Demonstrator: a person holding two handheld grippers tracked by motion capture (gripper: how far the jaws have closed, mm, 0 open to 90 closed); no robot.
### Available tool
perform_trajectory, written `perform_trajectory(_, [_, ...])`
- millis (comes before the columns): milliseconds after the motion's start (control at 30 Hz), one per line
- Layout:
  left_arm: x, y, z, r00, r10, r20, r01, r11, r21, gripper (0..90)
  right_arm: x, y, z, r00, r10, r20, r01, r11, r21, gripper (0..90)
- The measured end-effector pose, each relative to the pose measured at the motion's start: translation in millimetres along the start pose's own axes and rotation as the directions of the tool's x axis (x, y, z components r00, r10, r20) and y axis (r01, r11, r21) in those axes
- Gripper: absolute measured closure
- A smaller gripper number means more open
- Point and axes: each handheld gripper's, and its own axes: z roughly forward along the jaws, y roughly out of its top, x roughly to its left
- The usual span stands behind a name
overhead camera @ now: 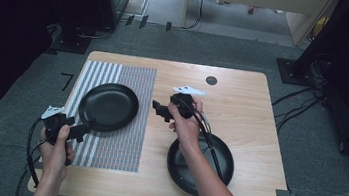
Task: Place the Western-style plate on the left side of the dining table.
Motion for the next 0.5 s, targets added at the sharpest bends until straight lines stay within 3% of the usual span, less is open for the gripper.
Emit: perform_trajectory(500, [-3.3,-21.5,-15.9,0.9996,0.018,-0.023,-0.017,0.9996,0.023,10.8,-25.4,-26.8,-47.9,0.9995,-0.004,0.033,0.005,1.0,-0.013,25.2])
